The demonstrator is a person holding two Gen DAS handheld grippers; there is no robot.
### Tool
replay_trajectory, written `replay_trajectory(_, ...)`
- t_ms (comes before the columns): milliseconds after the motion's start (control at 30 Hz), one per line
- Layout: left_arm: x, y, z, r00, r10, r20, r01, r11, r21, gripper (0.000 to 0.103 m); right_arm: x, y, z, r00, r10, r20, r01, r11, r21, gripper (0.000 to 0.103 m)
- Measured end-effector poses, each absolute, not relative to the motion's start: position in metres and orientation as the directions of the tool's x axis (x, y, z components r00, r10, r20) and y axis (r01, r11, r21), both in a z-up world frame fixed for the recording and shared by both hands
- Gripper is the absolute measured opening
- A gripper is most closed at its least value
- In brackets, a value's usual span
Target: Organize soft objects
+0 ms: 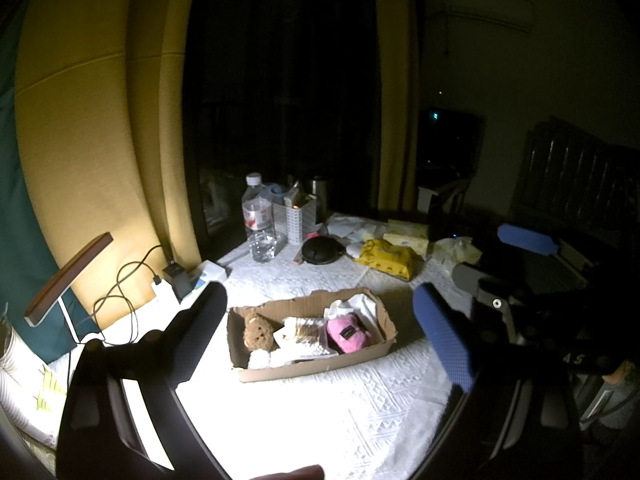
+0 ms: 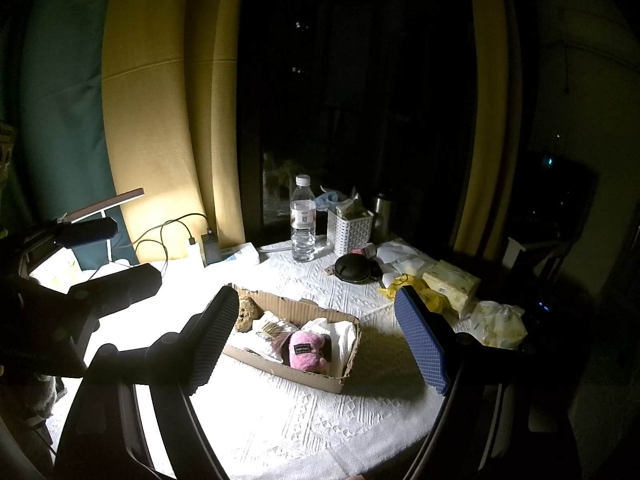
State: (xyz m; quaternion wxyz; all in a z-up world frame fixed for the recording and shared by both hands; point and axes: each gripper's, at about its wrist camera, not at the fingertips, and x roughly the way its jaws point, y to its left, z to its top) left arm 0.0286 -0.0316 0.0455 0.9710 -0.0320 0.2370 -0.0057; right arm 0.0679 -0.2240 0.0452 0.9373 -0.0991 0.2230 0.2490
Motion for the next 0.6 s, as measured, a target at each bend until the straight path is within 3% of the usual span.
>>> replay_trajectory(600,0.0285,-0.0306,0.0453,0.888,-0.031,-0.459,0.0,0.998,-0.066,0.095,0.0688,-0.2247,0.045,0.776,0.423,-0.469,-0.512,0.856,-0.074,0.083)
